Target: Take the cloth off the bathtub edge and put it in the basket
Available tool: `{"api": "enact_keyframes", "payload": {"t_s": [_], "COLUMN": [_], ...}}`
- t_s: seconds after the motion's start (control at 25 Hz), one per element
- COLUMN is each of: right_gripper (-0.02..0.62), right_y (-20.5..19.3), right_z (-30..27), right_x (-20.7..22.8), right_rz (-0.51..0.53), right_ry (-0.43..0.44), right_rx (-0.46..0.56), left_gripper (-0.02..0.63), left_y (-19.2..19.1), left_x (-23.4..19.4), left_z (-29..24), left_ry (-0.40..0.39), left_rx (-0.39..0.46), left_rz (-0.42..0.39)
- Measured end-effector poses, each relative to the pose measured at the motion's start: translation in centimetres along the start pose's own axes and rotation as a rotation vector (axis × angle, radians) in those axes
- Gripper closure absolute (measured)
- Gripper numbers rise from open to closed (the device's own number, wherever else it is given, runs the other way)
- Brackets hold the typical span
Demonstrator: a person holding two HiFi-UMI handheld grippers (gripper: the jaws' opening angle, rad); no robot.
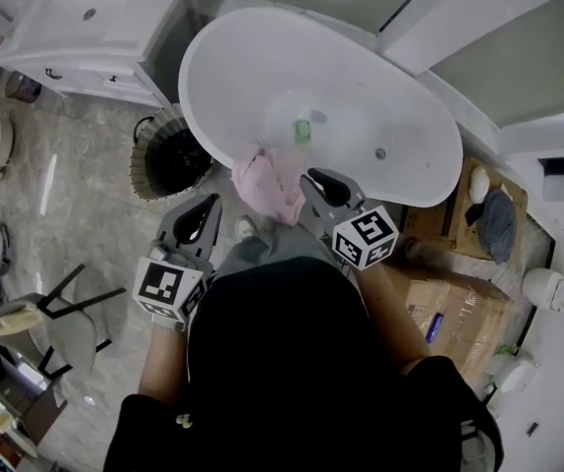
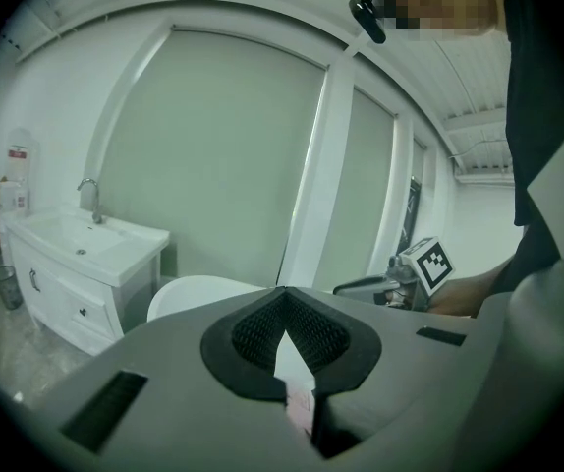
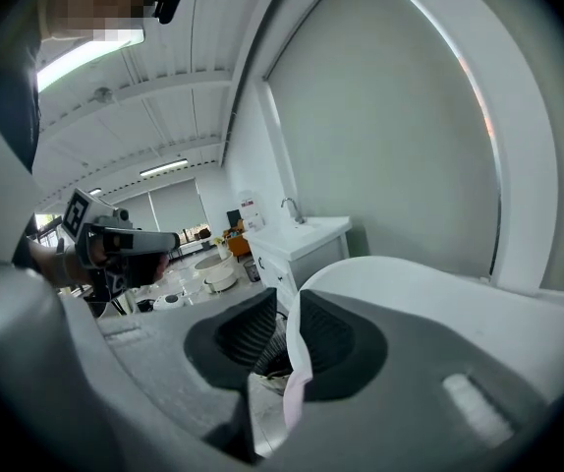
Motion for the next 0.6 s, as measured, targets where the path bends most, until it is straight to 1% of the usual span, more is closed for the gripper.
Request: {"api": "enact_keyframes", "payload": {"t_s": [0.16, 0.28, 0.36, 0.48, 0.6], "right_gripper": [0.472, 0.443, 0.414, 0.351, 0.331], "right_y": [-1.5, -3.0, -4.3, -6.8, -9.5], "right_z": [-2.4, -4.4, -5.8, -8.1, -10.2], "right_x": [2.3, 4.1, 5.5, 7.5, 9.0], "right_rz": [-0.020, -0.038, -0.045, -0.055, -0.065], "right_ry": [0.049, 0.092, 0.115, 0.158, 0.204], "right_rx": [-0.081, -0.151, -0.208, -0.310, -0.387], "left_gripper": [0.594, 0.592, 0.593, 0.594, 0.594], "left_y": [-0.9, -1.5, -2.0, -2.9, -3.8], "left_x": [-0.1, -0.1, -0.3, -0.4, -0.3], "left_z": [-0.6, -0.6, -0.4, -0.1, 0.5], "left_ry": [0.048, 0.108, 0.157, 0.246, 0.334], "left_rx": [-0.026, -0.058, -0.075, -0.097, -0.117], "left_rz": [0.031, 0.048, 0.067, 0.108, 0.158]}}
Point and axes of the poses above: the fingertips, and each gripper's own axes: z backward along the fingers, x to its right, y out of its top, the point moved 6 cm from there along z, backward along the fingers, and after that the axes turned 9 degrees about y, right-handed, at the moved point
